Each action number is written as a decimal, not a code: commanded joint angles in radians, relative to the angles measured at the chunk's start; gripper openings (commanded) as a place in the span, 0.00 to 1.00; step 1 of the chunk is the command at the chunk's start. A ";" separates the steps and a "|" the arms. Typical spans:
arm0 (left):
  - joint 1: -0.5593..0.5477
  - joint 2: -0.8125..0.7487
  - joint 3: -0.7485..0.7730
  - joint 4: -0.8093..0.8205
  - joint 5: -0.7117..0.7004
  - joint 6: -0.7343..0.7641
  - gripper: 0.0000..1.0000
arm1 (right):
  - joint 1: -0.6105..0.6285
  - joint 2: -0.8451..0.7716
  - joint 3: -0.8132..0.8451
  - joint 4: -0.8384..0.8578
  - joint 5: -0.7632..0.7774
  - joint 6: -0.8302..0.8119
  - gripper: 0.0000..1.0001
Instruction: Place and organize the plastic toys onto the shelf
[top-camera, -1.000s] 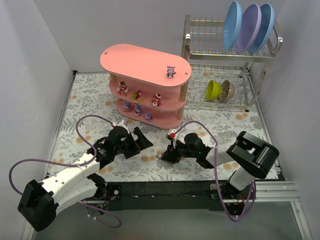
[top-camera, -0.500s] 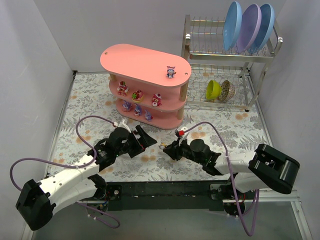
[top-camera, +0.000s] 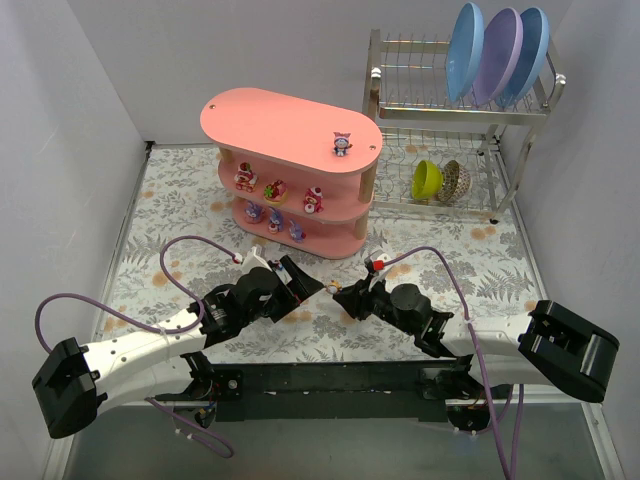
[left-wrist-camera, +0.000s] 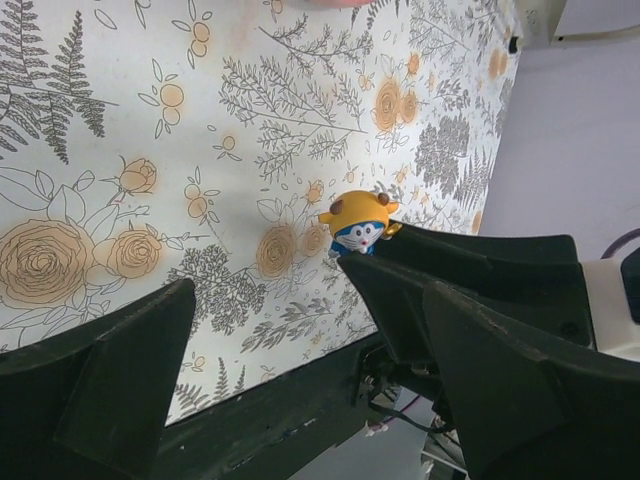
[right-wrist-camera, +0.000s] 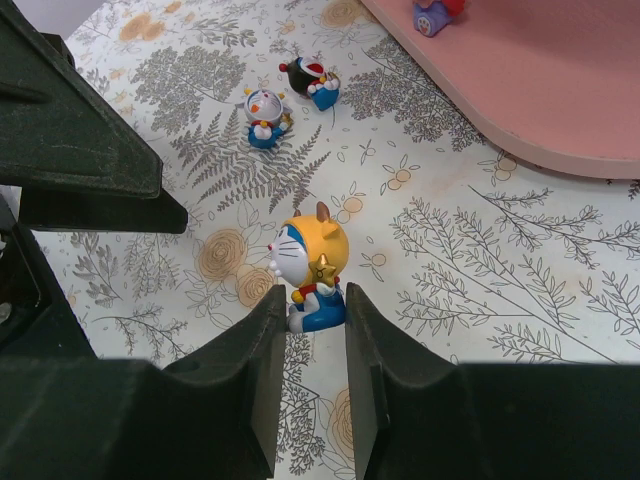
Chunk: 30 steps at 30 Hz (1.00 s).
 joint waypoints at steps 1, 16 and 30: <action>-0.029 0.010 0.046 0.036 -0.112 -0.056 0.96 | 0.008 -0.035 -0.018 0.039 0.045 0.027 0.01; -0.100 0.197 0.115 0.161 -0.158 -0.114 0.88 | 0.011 -0.038 -0.044 0.096 0.013 0.039 0.01; -0.118 0.343 0.178 0.147 -0.183 -0.140 0.77 | 0.015 -0.023 -0.046 0.111 0.001 0.024 0.01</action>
